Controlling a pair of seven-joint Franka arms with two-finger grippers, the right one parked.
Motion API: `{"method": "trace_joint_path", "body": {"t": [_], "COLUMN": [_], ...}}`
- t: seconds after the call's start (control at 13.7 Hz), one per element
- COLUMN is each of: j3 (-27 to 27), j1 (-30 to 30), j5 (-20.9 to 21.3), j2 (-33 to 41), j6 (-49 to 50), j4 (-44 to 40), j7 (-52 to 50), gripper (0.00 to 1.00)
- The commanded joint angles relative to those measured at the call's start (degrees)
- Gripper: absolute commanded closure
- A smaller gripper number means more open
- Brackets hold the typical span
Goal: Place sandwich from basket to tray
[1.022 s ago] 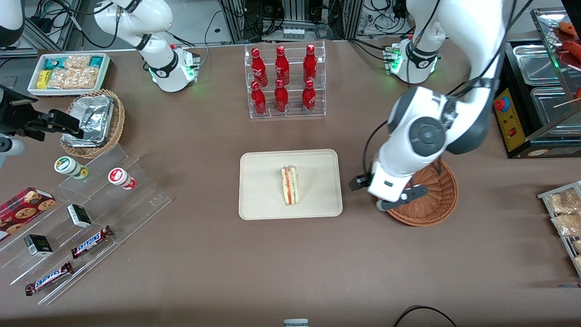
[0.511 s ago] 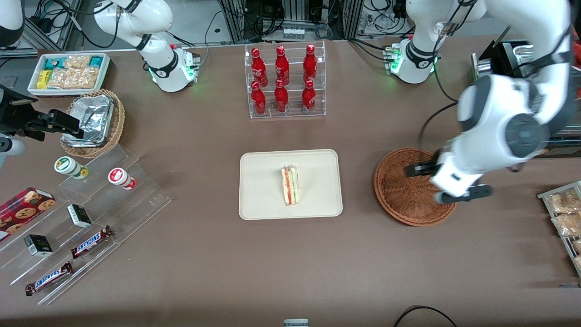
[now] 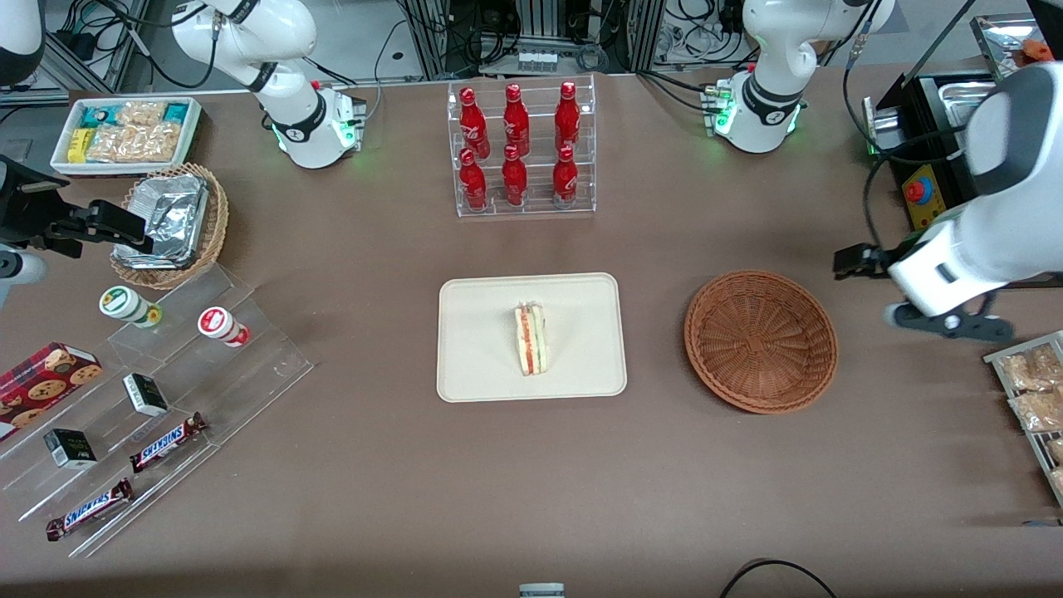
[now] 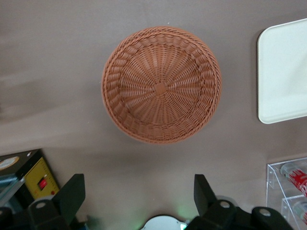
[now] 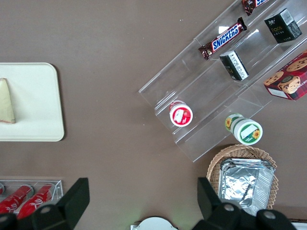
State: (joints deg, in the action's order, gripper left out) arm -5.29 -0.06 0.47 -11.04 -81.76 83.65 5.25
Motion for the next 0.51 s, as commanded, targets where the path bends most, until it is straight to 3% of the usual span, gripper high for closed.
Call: {"method": "trace_joint_path", "body": {"t": [0.0, 0.44], "j3": [-1.4, -0.9], "j1": [1.0, 1.0], "j5": [0.8, 0.8], "j2": [0.7, 1.5], "j6": [4.1, 4.1], "j4": [-3.9, -4.2], "j7": [-1.9, -5.9], "gripper": [0.00, 0.00]}}
